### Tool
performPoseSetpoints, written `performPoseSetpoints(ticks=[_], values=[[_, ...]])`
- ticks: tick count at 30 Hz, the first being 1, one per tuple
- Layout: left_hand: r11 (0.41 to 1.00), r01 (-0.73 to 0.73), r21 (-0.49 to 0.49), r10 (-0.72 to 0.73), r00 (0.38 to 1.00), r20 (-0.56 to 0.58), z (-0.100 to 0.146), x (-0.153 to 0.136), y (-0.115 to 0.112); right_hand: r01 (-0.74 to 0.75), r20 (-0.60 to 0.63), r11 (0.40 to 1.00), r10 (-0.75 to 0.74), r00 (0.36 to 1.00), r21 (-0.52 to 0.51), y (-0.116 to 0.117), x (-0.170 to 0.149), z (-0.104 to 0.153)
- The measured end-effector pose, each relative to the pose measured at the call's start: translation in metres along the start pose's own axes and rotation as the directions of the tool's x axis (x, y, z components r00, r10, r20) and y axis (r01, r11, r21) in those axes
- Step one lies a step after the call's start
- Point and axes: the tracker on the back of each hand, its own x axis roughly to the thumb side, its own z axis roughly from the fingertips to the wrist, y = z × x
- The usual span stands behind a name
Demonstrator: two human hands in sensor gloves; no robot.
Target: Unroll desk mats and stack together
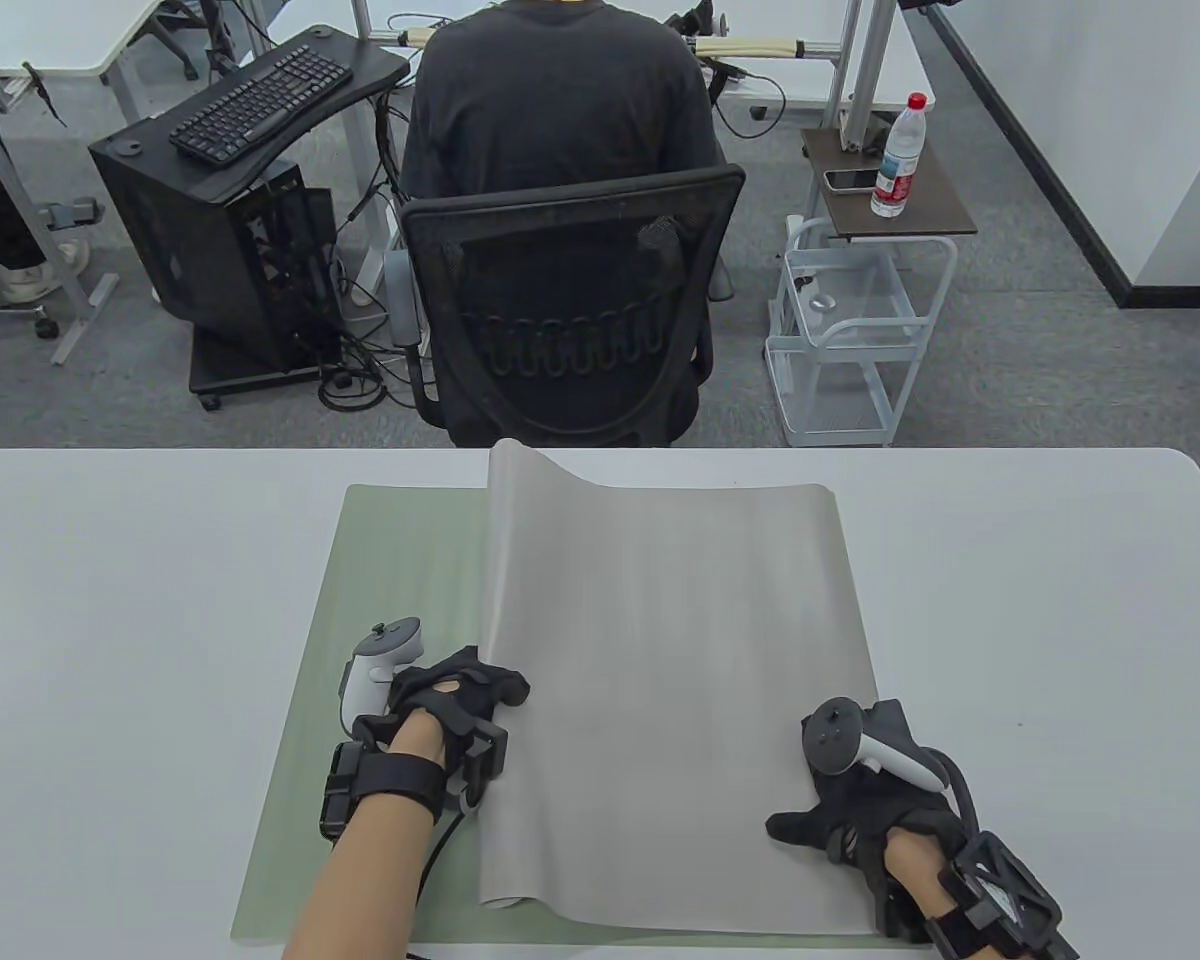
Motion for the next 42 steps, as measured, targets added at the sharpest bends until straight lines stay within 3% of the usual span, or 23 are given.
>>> performPoseSetpoints(ticks=[6, 9, 15, 25, 27, 36, 42], values=[[0.986, 0.153, 0.064, -0.15, 0.987, -0.05, -0.002, 0.009, -0.001, -0.021, 0.001, 0.992, 0.022, 1.0, -0.123, 0.003, 0.006, 0.0], [0.973, 0.215, 0.085, -0.209, 0.975, -0.077, -0.001, 0.014, -0.002, -0.013, 0.009, 0.996, 0.014, 1.0, -0.083, 0.004, 0.007, 0.0], [0.959, 0.271, 0.088, -0.261, 0.959, -0.108, -0.001, 0.017, -0.002, -0.031, 0.006, 0.994, 0.032, 0.999, -0.104, 0.004, 0.008, 0.003], [0.991, 0.034, 0.126, -0.029, 0.999, -0.041, 0.022, 0.004, 0.041, -0.044, -0.004, 0.997, 0.044, 0.999, -0.065, 0.005, 0.01, 0.002], [0.993, 0.002, 0.118, 0.007, 0.997, -0.077, 0.023, -0.001, 0.045, -0.049, -0.006, 0.997, 0.049, 0.999, -0.064, 0.005, 0.01, 0.002], [0.996, -0.082, 0.027, 0.08, 0.995, 0.053, 0.016, 0.001, 0.036, -0.048, -0.004, 0.997, 0.047, 0.999, -0.061, 0.004, 0.01, 0.003], [0.995, -0.081, 0.059, 0.077, 0.995, 0.063, 0.028, 0.001, 0.051, -0.046, -0.005, 0.997, 0.046, 0.999, -0.06, 0.005, 0.01, 0.002]])
